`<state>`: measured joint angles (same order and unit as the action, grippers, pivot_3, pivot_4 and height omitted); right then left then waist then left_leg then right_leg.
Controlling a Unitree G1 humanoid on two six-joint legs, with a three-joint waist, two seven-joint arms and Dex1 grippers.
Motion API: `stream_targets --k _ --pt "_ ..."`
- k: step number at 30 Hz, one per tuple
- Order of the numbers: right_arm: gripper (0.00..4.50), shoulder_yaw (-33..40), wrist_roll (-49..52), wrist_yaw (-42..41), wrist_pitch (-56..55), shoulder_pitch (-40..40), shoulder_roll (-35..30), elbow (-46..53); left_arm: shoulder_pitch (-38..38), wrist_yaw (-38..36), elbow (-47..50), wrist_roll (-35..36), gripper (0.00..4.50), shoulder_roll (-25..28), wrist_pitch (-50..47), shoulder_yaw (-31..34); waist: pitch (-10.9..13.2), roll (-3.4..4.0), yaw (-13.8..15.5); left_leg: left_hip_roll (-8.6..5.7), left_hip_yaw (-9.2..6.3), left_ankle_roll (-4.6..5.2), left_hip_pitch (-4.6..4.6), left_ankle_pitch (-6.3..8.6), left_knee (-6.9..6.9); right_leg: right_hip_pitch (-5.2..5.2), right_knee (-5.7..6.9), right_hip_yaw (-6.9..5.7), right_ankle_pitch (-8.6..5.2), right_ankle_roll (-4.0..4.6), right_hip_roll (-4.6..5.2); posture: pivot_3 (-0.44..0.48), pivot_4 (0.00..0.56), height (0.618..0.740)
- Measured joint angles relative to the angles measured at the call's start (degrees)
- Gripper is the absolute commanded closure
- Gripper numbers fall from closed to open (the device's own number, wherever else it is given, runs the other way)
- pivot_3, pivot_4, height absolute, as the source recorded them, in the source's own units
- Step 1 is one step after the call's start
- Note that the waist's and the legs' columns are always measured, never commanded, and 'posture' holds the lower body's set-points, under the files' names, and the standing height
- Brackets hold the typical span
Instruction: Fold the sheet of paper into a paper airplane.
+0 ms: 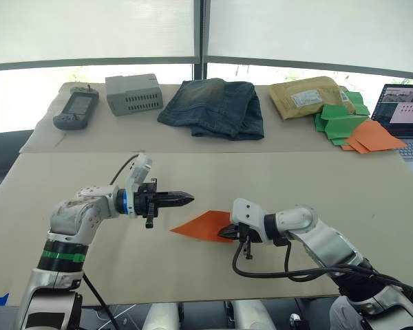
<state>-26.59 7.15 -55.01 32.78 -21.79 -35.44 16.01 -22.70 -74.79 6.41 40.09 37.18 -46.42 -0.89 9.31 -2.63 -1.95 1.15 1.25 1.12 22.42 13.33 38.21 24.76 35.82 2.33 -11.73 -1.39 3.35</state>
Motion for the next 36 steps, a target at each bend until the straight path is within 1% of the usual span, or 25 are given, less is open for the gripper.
stream_targets --k 2,4,7,11,14,16,22,28,36 --pt "4.45 0.0 0.0 0.0 0.0 -0.1 0.1 -0.4 1.9 -0.2 3.0 -0.6 4.50 1.9 0.1 -2.2 0.0 0.01 0.0 -0.03 -0.01 0.00 -0.07 0.00 0.00 -0.05 0.02 0.01 -0.18 0.30 0.02 0.000 0.150 0.722" --pt "4.45 0.0 0.0 0.0 0.0 -0.1 0.1 -0.6 2.9 0.3 2.7 -3.2 4.50 2.1 1.9 -4.4 0.0 0.01 0.1 -0.06 -0.01 0.00 -0.16 0.00 0.00 -0.15 0.00 0.01 -0.19 0.33 0.03 0.000 0.150 0.722" --pt "4.45 0.0 0.0 -0.1 0.0 -0.1 0.0 -0.7 3.1 2.3 -0.7 -6.8 4.50 -0.4 6.0 -6.4 0.0 0.00 0.3 -0.05 0.00 0.00 -0.16 -0.01 0.02 -0.16 -0.04 0.01 -0.19 0.32 0.04 0.000 0.150 0.722" --pt "4.45 0.0 0.0 -0.4 0.0 -0.1 0.0 -0.5 2.5 3.2 -5.5 -11.1 4.50 -1.6 10.8 -8.5 0.0 0.00 0.3 -0.05 0.00 0.00 -0.15 0.00 0.01 -0.15 -0.04 -0.01 -0.19 0.31 0.00 0.000 0.150 0.722" --pt "4.45 0.1 0.0 -0.6 0.0 -0.1 -0.1 -0.3 2.1 4.6 -10.1 -13.8 4.50 -3.7 14.2 -9.2 0.0 0.00 0.3 -0.05 0.00 0.00 -0.12 0.00 -0.01 -0.13 -0.04 -0.02 -0.16 0.27 0.00 0.000 0.150 0.722" --pt "4.45 0.2 0.0 -0.6 0.0 0.0 -0.1 0.0 2.1 4.7 -12.4 -16.0 4.50 -3.9 16.4 -10.1 0.0 0.00 0.3 -0.05 0.01 0.00 -0.09 0.00 -0.01 -0.09 -0.03 -0.01 -0.13 0.22 0.01 0.000 0.150 0.722" --pt "4.45 0.4 0.0 -0.3 0.2 0.1 -0.2 0.5 2.3 4.5 -13.7 -17.8 4.50 -3.9 18.9 -10.3 0.0 0.00 0.5 -0.03 0.01 0.00 -0.09 0.00 -0.01 -0.09 -0.04 0.00 -0.16 0.27 0.04 0.000 0.150 0.722" --pt "4.45 0.3 0.0 0.0 2.9 -0.9 0.0 1.4 4.3 4.7 -11.9 -18.1 4.50 -3.9 19.9 -10.2 0.0 0.00 0.6 -0.02 0.02 0.00 -0.07 0.00 -0.01 -0.06 -0.03 0.00 -0.16 0.27 0.05 0.000 0.150 0.722" --pt "4.45 0.6 0.9 1.4 6.6 -4.1 2.9 2.3 6.6 6.1 -8.2 -18.3 4.50 -3.9 20.4 -10.4 0.0 0.05 1.1 -0.10 0.02 0.11 0.44 0.09 -0.01 0.40 -0.01 0.02 -0.04 -0.06 0.07 0.000 0.150 0.722"
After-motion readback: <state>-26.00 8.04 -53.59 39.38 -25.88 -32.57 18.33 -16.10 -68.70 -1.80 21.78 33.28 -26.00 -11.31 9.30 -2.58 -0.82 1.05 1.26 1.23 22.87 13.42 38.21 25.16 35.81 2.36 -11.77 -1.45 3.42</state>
